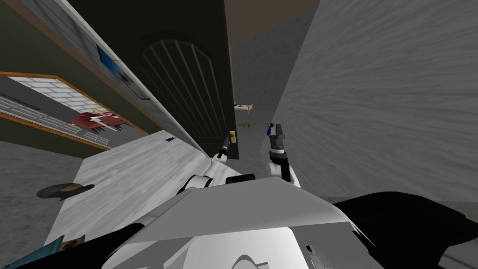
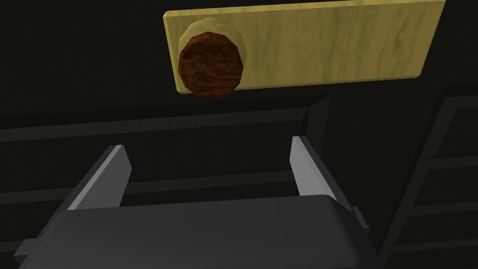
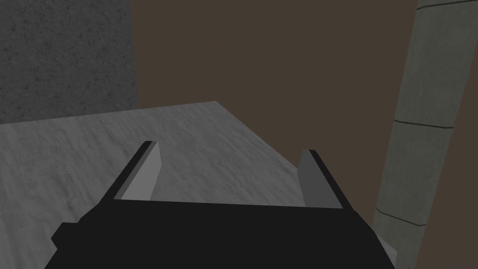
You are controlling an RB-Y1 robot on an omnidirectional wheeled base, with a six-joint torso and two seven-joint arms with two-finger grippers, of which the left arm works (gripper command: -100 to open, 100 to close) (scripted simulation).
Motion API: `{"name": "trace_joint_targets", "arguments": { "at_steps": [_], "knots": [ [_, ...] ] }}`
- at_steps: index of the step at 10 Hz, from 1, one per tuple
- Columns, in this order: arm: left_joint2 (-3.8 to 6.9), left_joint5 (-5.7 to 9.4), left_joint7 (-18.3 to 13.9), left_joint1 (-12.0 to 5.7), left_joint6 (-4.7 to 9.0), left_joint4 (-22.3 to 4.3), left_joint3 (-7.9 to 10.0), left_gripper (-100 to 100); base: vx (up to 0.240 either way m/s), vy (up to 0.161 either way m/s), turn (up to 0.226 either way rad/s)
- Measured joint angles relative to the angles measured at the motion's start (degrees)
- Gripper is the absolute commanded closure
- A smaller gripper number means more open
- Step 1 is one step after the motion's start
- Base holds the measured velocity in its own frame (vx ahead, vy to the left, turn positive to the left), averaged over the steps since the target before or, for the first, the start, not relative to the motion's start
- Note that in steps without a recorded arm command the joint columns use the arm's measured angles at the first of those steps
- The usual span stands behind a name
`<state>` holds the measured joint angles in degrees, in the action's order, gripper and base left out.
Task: Push the door open
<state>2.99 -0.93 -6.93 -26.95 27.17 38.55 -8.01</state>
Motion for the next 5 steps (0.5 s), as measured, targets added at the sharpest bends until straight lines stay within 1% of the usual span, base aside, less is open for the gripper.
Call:
{"name": "trace_joint_targets", "arguments": {
  "at_steps": [3,4,5],
  "knots": [
    [-0.27,0.08,0.29,0.00,0.39,-0.16,0.40,-100,0.184,-0.090,-0.021],
    [-0.52,0.09,0.38,0.13,0.41,-0.01,0.51,-100,0.204,-0.057,-0.017],
    [-0.79,0.12,0.45,0.09,0.51,-0.09,0.62,-100,0.084,-0.019,-0.001]
  ]
}}
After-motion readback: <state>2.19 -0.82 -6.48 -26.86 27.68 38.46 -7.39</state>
